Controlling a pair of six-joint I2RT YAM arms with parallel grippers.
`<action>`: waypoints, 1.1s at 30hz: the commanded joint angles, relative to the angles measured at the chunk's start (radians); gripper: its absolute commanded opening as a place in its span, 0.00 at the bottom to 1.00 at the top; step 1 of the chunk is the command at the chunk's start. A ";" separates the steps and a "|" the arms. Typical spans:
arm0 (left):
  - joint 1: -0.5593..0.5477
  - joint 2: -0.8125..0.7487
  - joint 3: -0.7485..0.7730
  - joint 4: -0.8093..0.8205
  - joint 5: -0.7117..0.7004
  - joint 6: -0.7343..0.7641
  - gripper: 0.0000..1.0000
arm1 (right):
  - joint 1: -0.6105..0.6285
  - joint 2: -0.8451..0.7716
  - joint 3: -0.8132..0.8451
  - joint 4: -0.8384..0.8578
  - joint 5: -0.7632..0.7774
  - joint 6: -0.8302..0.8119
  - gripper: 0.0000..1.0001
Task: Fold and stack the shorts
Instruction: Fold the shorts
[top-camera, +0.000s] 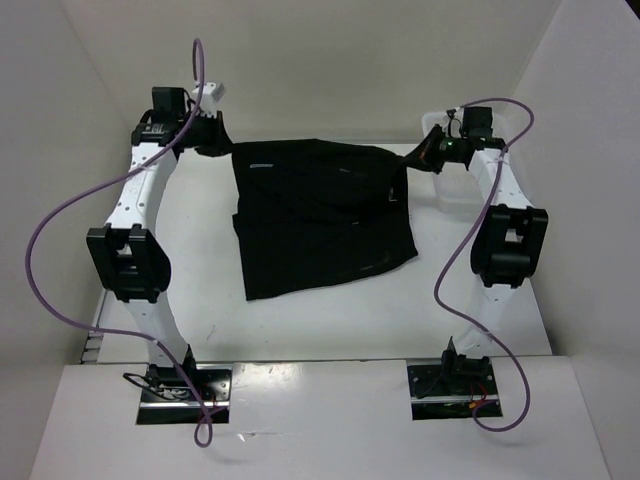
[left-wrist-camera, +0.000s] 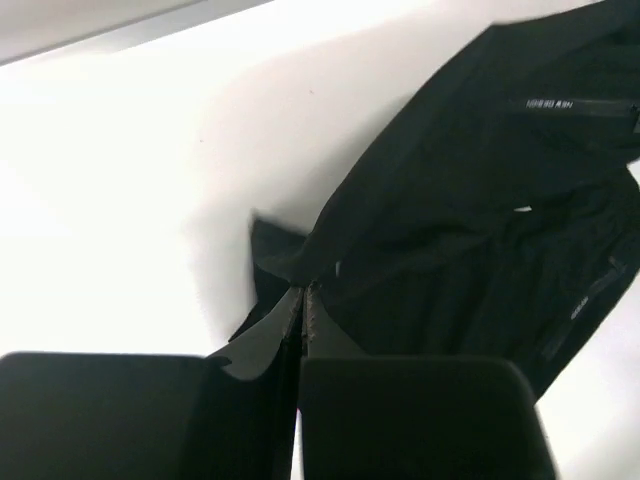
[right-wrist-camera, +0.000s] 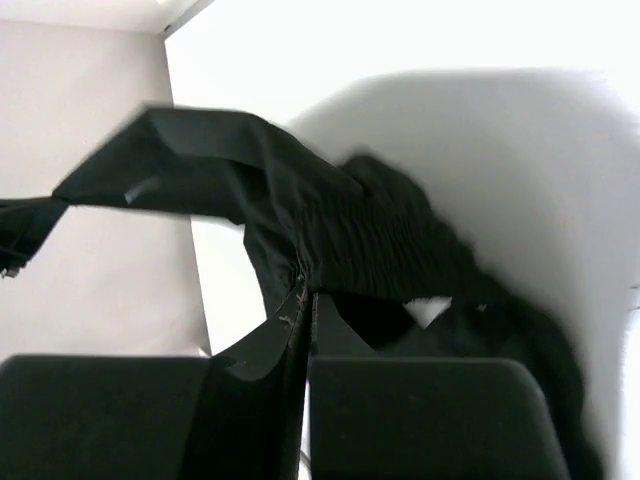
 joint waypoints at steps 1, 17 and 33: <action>0.006 -0.037 0.005 0.003 -0.021 0.005 0.00 | -0.008 -0.063 -0.039 0.008 -0.003 0.011 0.00; -0.044 -0.224 -0.574 -0.324 0.051 0.005 0.00 | -0.157 -0.212 -0.493 -0.030 -0.043 -0.103 0.00; -0.107 -0.214 -0.583 -0.493 0.117 0.005 0.00 | -0.168 -0.249 -0.532 -0.178 0.046 -0.216 0.00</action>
